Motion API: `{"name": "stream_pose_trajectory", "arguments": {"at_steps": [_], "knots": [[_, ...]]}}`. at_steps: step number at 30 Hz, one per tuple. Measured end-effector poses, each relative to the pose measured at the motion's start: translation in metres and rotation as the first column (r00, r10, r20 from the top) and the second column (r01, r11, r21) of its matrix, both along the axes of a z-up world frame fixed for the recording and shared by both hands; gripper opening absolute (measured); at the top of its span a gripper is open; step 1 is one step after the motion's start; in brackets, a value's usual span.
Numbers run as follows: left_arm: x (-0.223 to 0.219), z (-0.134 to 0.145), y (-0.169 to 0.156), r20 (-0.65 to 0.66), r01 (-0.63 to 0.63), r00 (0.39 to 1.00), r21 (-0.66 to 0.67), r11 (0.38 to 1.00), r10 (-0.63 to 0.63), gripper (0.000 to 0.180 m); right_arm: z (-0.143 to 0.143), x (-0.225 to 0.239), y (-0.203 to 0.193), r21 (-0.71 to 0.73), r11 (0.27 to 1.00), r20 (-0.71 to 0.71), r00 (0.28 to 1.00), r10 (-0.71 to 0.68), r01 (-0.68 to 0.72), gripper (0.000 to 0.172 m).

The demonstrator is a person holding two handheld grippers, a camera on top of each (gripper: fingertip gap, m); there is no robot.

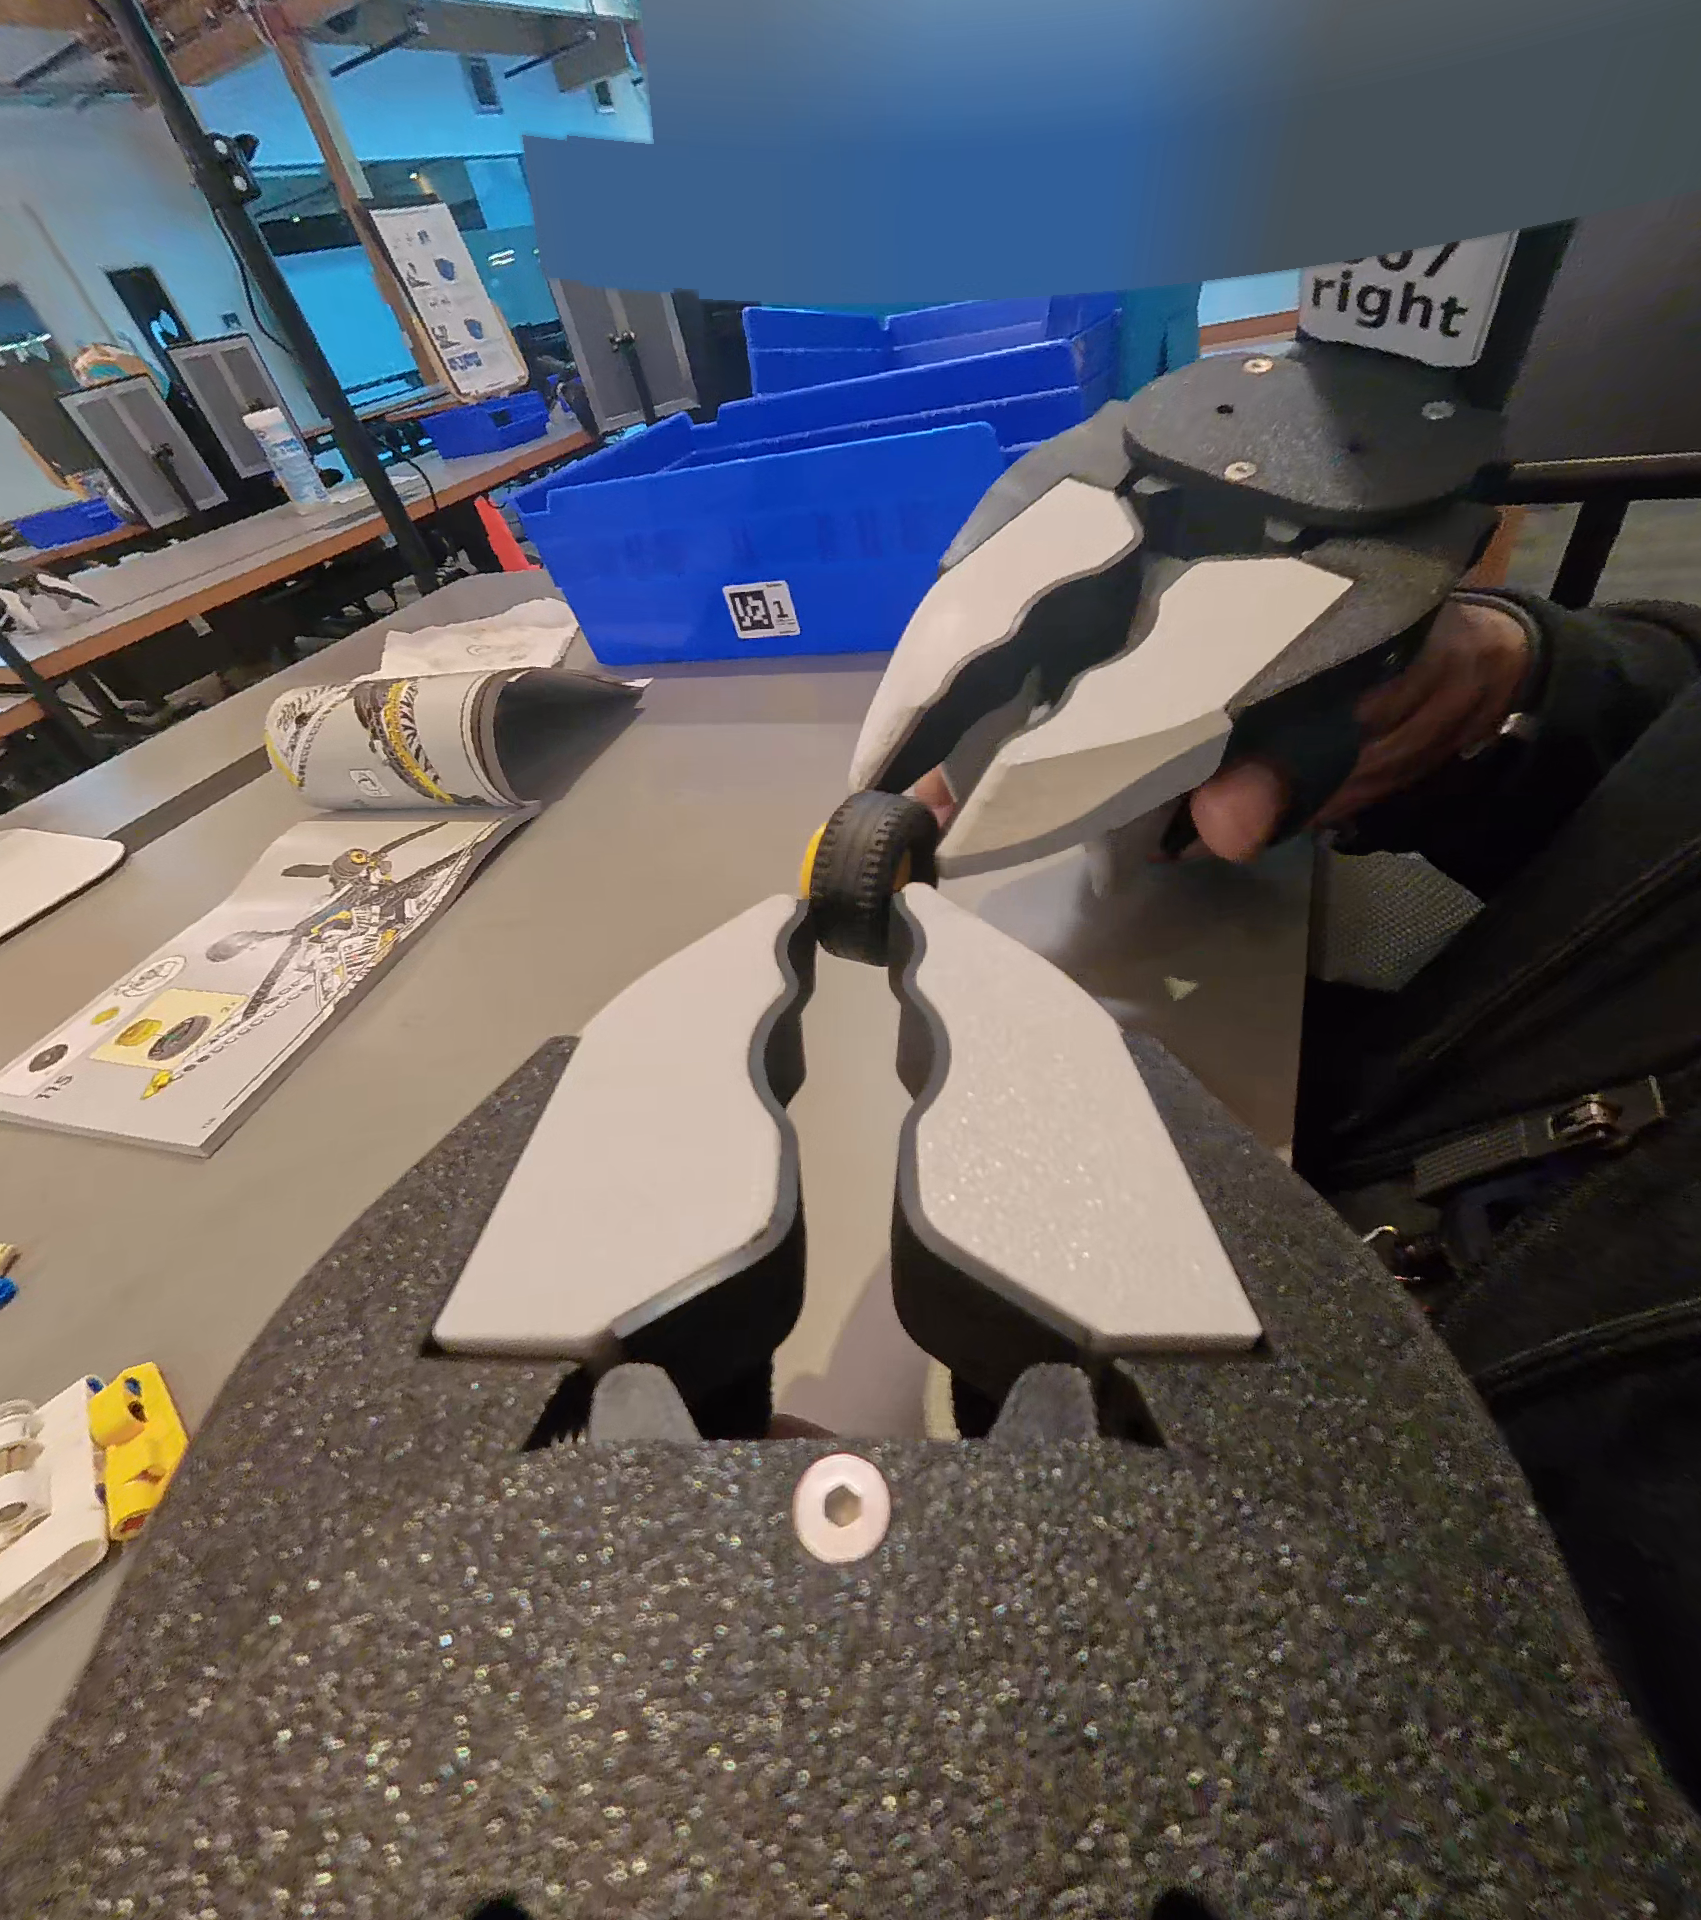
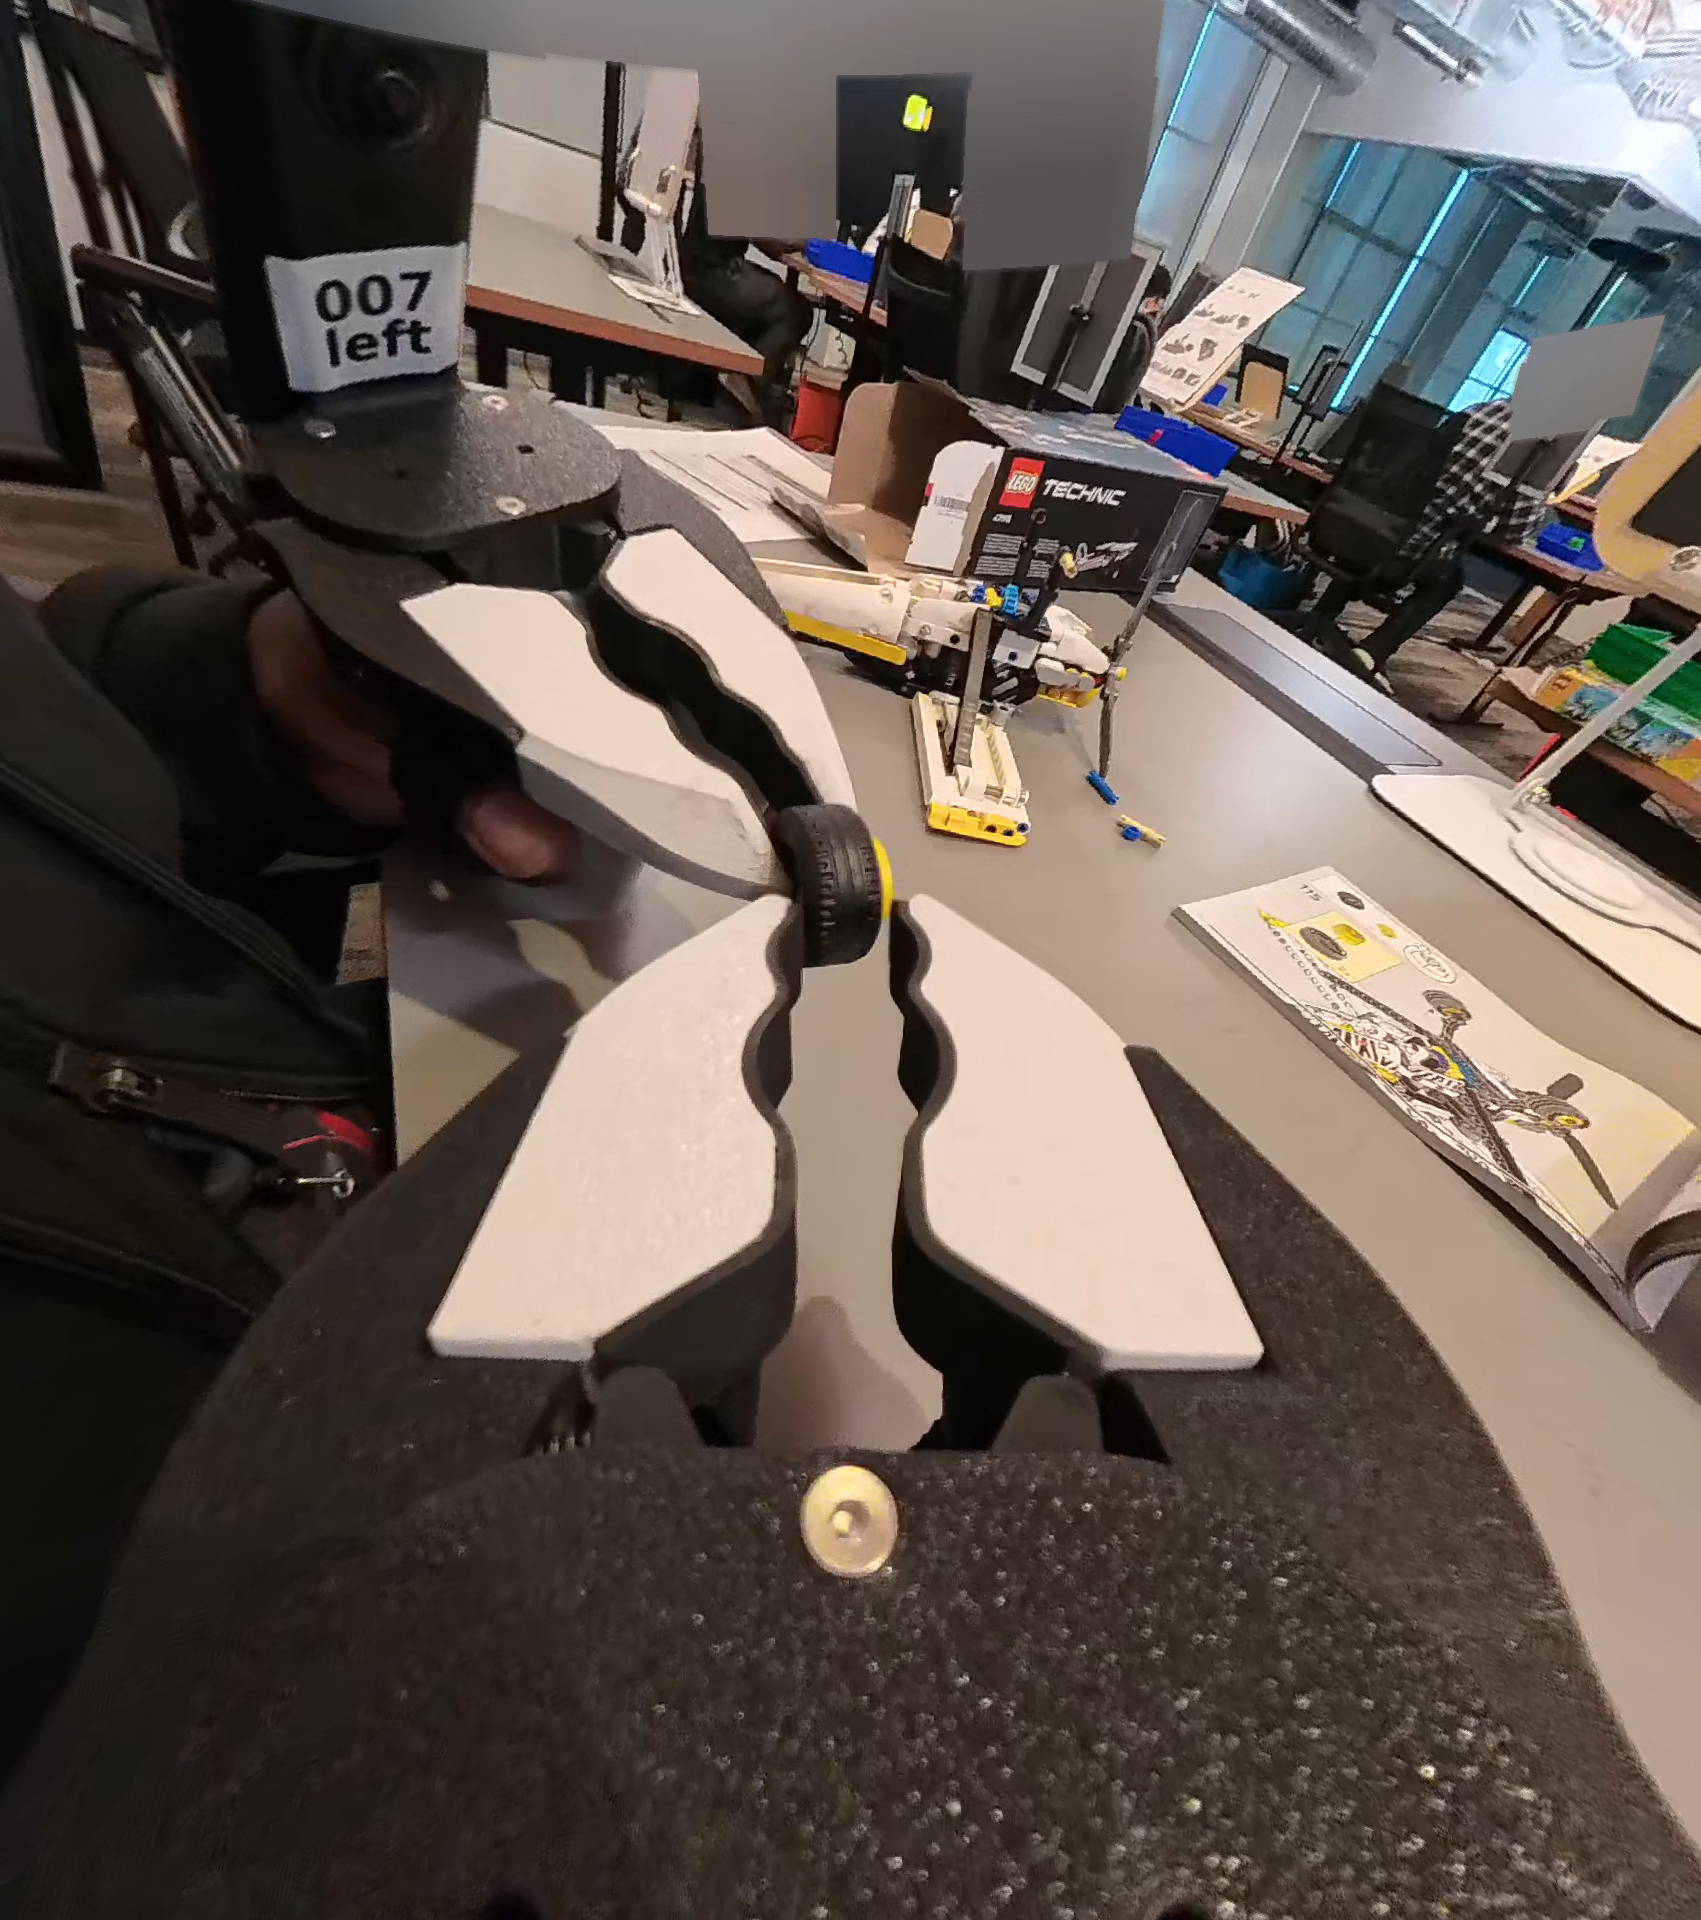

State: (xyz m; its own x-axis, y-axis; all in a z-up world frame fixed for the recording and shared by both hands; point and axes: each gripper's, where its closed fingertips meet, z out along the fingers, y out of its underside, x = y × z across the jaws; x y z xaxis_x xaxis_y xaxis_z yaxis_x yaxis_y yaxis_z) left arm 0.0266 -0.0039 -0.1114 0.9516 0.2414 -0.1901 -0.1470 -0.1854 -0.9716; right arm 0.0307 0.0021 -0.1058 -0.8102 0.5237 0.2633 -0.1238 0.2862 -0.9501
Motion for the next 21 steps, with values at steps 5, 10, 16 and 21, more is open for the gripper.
{"name": "stream_pose_trajectory", "arguments": {"at_steps": [5,10,16,21], "knots": [[0.0030,0.0000,0.0005,-0.013,0.015,1.000,-0.001,1.000,-0.015,0.014,-0.0015,0.0012,-0.0030,0.038,0.999,-0.014,1.000,0.009,-0.008,0.015],[-0.0018,-0.0026,0.0018,-0.065,-0.097,0.993,-0.027,0.995,0.095,0.013,-0.0012,-0.0046,-0.0023,0.092,0.990,-0.115,0.988,-0.100,0.111,0.013],[-0.0022,-0.0051,0.0015,-0.206,-0.214,0.958,-0.063,0.975,0.197,0.013,-0.0021,-0.0050,-0.0018,0.114,0.960,-0.214,0.950,-0.227,0.256,0.012],[0.0005,-0.0011,0.0008,-0.260,-0.234,0.942,-0.047,0.971,0.214,0.012,0.0037,-0.0027,-0.0027,0.091,0.939,-0.278,0.913,-0.297,0.333,0.011]]}}
